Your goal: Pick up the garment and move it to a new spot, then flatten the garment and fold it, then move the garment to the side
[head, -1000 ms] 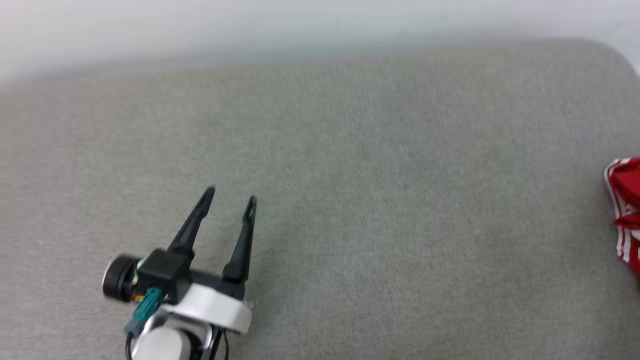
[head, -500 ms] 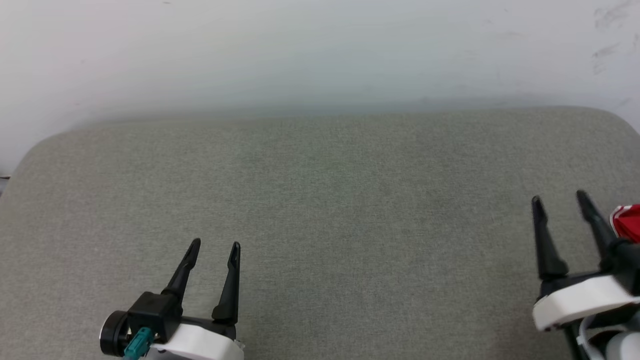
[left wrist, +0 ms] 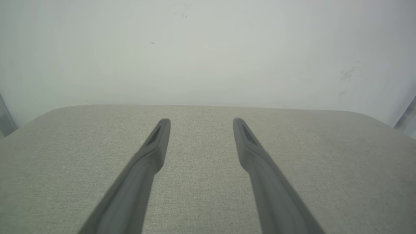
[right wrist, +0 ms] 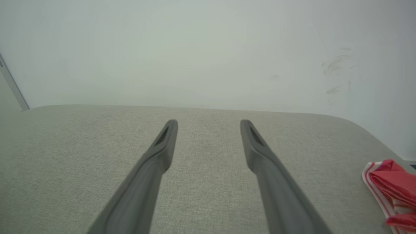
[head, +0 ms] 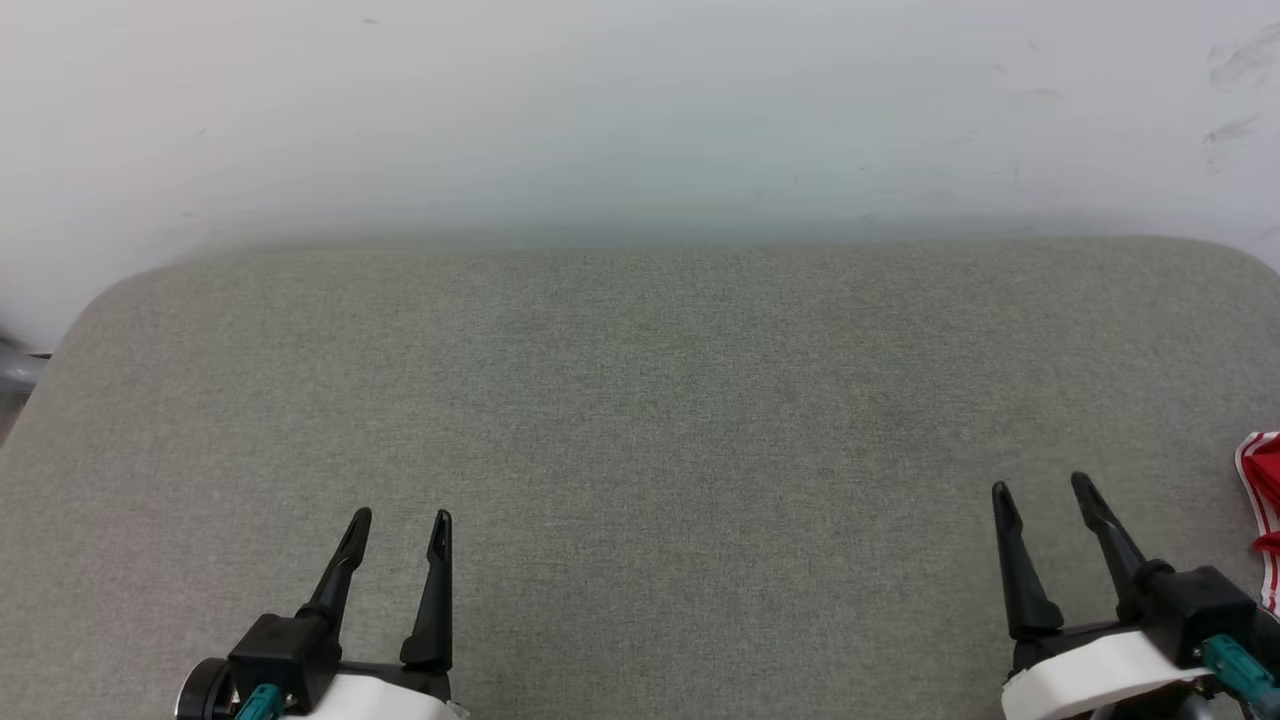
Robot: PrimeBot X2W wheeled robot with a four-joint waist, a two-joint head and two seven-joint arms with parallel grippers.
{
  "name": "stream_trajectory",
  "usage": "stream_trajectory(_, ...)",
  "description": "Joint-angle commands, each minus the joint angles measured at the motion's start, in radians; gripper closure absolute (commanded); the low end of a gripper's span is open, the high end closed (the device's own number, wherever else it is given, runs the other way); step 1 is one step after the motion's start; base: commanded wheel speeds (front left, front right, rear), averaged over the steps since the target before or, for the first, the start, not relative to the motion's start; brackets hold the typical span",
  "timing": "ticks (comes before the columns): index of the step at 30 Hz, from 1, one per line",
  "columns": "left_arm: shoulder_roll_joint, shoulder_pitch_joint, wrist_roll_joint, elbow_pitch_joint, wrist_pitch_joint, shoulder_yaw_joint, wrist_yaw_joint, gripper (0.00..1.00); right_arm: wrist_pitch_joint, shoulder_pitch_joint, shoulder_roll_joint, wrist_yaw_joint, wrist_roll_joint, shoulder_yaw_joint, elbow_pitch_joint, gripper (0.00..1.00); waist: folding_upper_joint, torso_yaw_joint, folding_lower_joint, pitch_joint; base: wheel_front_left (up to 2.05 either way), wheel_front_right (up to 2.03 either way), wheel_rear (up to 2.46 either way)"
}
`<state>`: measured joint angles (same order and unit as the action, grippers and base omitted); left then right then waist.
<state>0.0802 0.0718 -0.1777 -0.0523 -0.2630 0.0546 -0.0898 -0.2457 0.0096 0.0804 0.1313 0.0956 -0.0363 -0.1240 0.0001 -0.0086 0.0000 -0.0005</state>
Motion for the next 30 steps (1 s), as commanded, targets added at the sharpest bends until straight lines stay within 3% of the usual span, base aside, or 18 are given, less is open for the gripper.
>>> stream_trajectory(1, -0.006, 0.005, 0.004, 0.008, -0.002, -0.003, -0.007, 0.00, -0.004, 0.010, -0.007, -0.001, -0.006, 0.007, -0.002, 0.00, -0.0001, -0.001, 0.0000, 0.000, 0.00, 0.00, 0.00)
stream_trajectory(8, -0.017, 0.011, 0.020, 0.043, -0.002, -0.018, -0.030, 0.00, -0.017, -0.002, -0.014, -0.001, -0.018, 0.012, -0.013, 0.00, -0.0001, -0.005, 0.0000, 0.005, 0.00, 0.00, 0.00)
stream_trajectory(26, -0.028, 0.012, 0.009, 0.007, -0.002, -0.036, -0.040, 0.00, -0.020, 0.009, -0.020, -0.001, 0.009, 0.013, -0.011, 0.00, -0.0001, -0.001, 0.0000, 0.008, 0.00, 0.00, 0.00)
stream_trajectory(27, -0.026, 0.005, 0.008, 0.008, 0.000, -0.033, -0.038, 1.00, -0.015, 0.000, -0.016, 0.000, 0.003, 0.013, -0.012, 1.00, -0.0001, -0.001, 0.0001, 0.008, 0.00, 0.00, 0.00)
stream_trajectory(30, -0.027, 0.012, 0.001, -0.020, 0.002, -0.029, -0.038, 1.00, -0.012, 0.004, -0.017, 0.000, 0.007, 0.015, -0.039, 1.00, -0.0001, -0.001, 0.0001, 0.008, 0.00, 0.00, 0.00)
